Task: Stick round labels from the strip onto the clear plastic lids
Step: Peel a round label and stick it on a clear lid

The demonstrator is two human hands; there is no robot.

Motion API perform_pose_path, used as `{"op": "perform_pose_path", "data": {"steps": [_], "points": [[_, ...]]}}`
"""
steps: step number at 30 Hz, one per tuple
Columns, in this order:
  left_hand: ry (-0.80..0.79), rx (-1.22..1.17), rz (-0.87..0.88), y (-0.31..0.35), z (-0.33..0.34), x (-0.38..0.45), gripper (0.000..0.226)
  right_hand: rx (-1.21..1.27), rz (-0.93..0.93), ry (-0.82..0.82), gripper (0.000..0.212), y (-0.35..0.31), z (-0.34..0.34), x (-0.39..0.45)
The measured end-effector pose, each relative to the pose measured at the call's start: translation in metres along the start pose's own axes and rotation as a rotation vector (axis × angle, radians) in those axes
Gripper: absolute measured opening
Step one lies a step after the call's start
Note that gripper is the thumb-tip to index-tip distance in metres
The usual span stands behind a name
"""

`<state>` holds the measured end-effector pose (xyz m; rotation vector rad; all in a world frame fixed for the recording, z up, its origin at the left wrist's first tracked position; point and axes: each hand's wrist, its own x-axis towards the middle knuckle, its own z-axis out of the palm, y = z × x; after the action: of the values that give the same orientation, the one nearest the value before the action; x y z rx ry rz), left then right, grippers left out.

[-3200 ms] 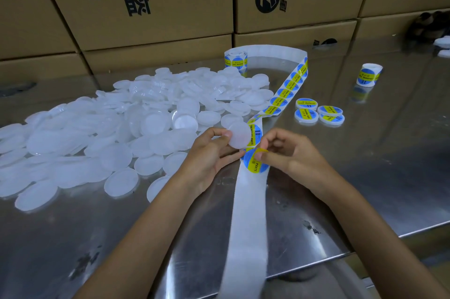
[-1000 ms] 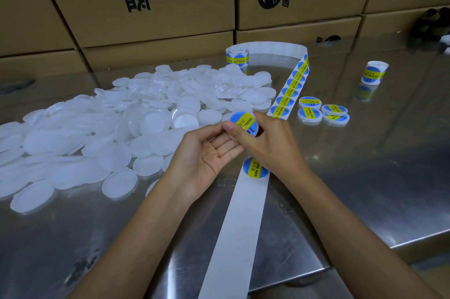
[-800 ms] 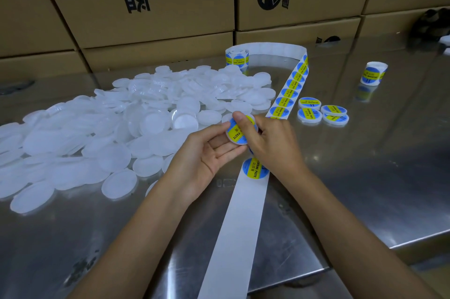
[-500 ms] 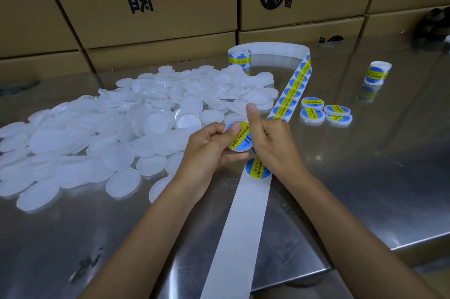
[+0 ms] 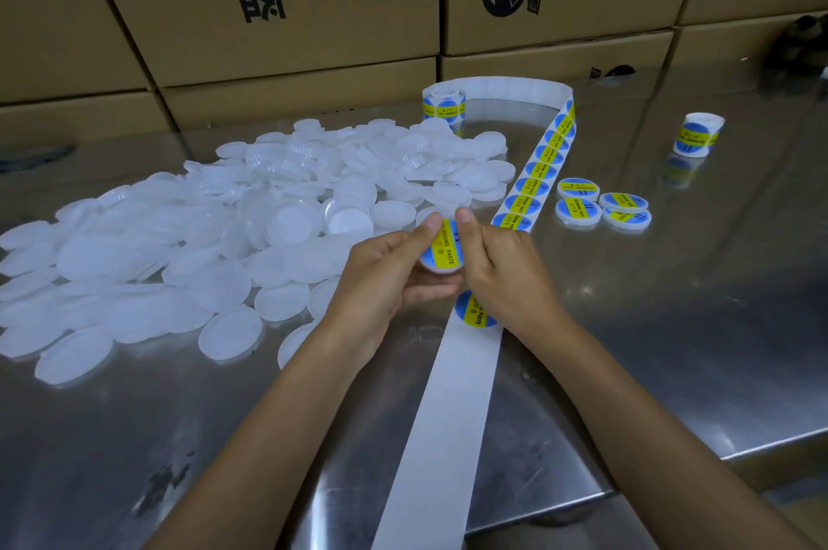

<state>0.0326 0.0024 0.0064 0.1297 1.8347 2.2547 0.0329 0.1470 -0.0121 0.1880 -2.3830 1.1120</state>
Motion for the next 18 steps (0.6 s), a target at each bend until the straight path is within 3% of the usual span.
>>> {"op": "perform_pose_path", "data": {"steps": [5, 11, 15, 18], "points": [[0.024, 0.192, 0.04, -0.0059, 0.0007, 0.0025, 0.05, 0.031, -0.013, -0.038, 0.056, -0.0024, 0.0019, -0.0014], [-0.182, 0.257, 0.069, -0.0052, -0.0002, 0.0049, 0.011, 0.088, 0.068, 0.027, 0.057, -0.0001, -0.0013, 0.003], [-0.202, 0.306, 0.108, -0.0083, 0.0024, 0.0021, 0.033, 0.175, 0.118, 0.041, 0.058, 0.0006, -0.003, 0.0044], [-0.16, 0.27, 0.15, -0.0081, 0.0022, 0.0013, 0.029, 0.244, 0.124, 0.017, 0.059, -0.0001, -0.004, 0.0048]]}}
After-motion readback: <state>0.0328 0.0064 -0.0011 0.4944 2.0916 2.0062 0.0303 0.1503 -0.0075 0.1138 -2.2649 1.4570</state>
